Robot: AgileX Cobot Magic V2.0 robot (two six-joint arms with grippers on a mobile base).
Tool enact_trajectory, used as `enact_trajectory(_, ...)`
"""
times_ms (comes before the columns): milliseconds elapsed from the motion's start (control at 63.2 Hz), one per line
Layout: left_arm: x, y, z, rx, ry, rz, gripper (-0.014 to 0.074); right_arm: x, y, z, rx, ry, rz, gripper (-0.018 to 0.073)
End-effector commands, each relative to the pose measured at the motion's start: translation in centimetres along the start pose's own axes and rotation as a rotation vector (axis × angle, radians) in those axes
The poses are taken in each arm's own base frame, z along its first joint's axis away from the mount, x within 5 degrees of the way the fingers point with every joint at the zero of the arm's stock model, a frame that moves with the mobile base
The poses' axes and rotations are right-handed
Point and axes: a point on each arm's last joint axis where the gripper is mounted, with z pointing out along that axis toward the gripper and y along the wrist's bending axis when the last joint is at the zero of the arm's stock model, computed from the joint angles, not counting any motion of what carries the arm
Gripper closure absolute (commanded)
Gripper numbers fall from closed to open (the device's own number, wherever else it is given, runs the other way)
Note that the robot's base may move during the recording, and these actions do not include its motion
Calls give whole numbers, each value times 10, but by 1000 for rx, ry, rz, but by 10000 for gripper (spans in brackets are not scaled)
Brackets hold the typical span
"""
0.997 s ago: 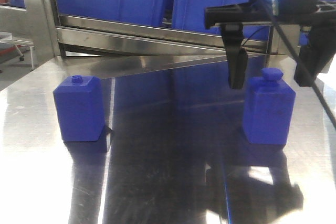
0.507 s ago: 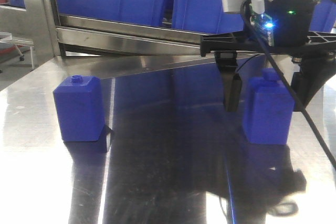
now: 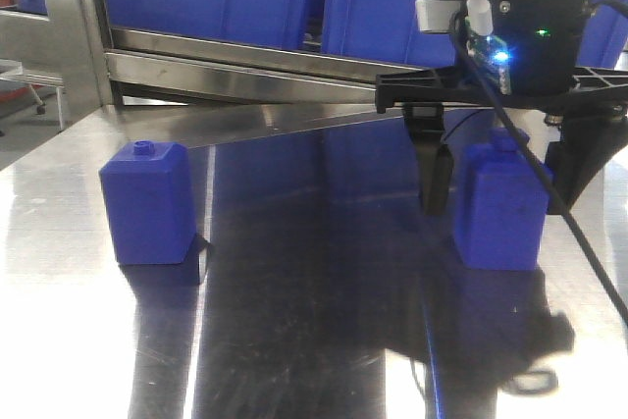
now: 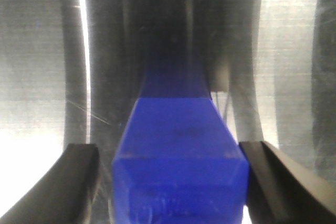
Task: Pick and sort blue part to right shelf
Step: 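Lower the open right gripper around the blue bottle nearest it, then close the right gripper on the bottle and lift it off the table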
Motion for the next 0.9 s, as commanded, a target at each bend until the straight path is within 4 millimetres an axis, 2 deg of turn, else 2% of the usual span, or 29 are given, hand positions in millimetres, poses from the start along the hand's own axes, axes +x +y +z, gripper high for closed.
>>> enact_trajectory(0,-1,0,-1,9,-79,-6,462,-5,-2,-15,-28,-54,8,25)
enact_trajectory(79,-1,0,-1,9,-79,-6,462,-5,-1,-14,-26,-51,5,111)
enact_trajectory(174,-1,0,-1,9,-79,-6,462,-5,-1,-14,-25,-50,4,165)
enact_trajectory(332,-1,0,-1,9,-79,-6,462,-4,-3,-18,-26,-52,4,166)
enact_trajectory(538,-1,0,-1,9,-79,-6,462,0,-8,-42,-76,-136,-87,166)
enact_trajectory(712,-1,0,-1,9,-79,-6,462,10,-30,-60,-154,-276,-171,166)
enact_trajectory(887,-1,0,-1,9,-79,-6,462,26,-70,-72,-183,-421,-241,166)
